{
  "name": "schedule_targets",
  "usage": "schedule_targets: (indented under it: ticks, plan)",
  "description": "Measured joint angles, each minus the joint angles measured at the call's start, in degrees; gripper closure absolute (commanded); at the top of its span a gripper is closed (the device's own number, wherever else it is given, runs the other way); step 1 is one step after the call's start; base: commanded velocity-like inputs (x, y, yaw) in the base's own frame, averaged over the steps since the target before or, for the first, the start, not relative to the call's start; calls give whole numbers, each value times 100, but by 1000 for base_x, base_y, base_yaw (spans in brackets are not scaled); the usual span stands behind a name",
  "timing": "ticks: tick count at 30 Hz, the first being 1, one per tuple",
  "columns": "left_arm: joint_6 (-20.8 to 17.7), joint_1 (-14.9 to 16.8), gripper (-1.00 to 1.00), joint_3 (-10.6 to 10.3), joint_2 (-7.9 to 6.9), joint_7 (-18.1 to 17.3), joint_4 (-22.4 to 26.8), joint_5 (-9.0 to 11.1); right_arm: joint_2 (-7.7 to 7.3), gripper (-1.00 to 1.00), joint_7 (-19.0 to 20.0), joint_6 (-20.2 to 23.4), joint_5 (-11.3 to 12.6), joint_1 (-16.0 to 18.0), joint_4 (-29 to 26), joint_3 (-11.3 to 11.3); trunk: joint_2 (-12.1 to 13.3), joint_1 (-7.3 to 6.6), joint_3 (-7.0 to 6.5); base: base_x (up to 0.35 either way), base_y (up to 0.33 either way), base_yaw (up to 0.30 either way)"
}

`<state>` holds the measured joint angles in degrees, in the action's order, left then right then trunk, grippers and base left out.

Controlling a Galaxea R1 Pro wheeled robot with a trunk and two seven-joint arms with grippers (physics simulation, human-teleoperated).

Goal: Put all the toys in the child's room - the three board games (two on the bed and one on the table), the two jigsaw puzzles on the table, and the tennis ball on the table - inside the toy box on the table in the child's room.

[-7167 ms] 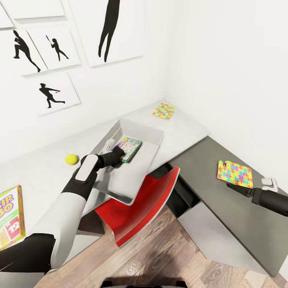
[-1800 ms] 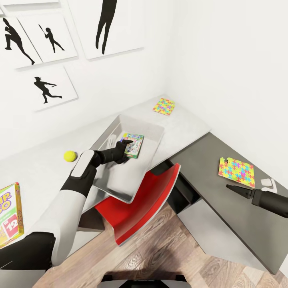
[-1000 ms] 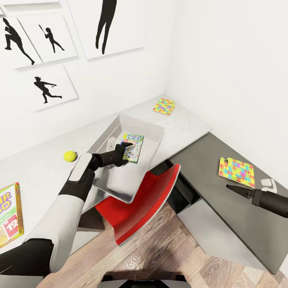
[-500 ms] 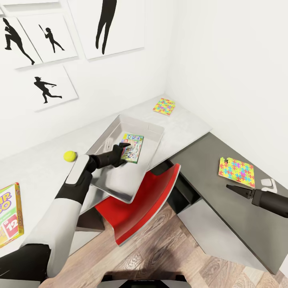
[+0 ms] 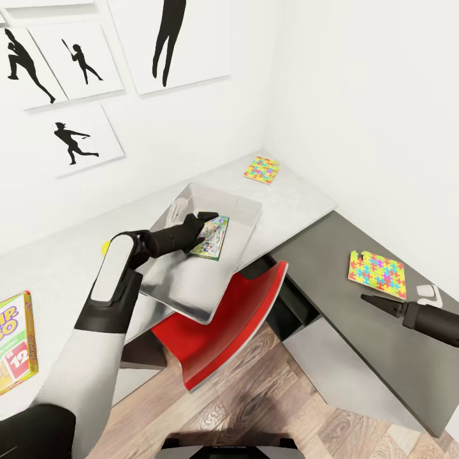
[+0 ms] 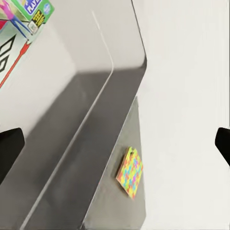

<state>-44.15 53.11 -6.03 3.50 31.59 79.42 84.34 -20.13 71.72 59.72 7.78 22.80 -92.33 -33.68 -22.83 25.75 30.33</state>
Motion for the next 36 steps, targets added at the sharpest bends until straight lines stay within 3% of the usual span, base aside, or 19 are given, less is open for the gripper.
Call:
schedule_targets:
  ticks: [5, 16, 27, 36]
  plan:
    - [-60, -76, -100, -222, 19, 142, 545, 18, 1, -100, 82, 0, -2, -4, -1, -7, 0, 0, 0, 0, 0, 0]
    - [-111, -120, -100, -424, 62, 156, 1060, 39, -22, -100, 121, 0, -3, -4, -2, -18, 1, 0, 0, 0, 0, 0]
    - [-123, -78, -100, -747, 153, 82, 1214, 43, -59, -100, 129, 0, -3, 0, -2, -21, 1, 0, -1, 0, 0, 0]
    - [-124, -56, -100, -829, 183, 61, 1242, 47, -65, -100, 130, 0, -3, 1, -4, -21, 0, 0, -37, 0, 0, 0]
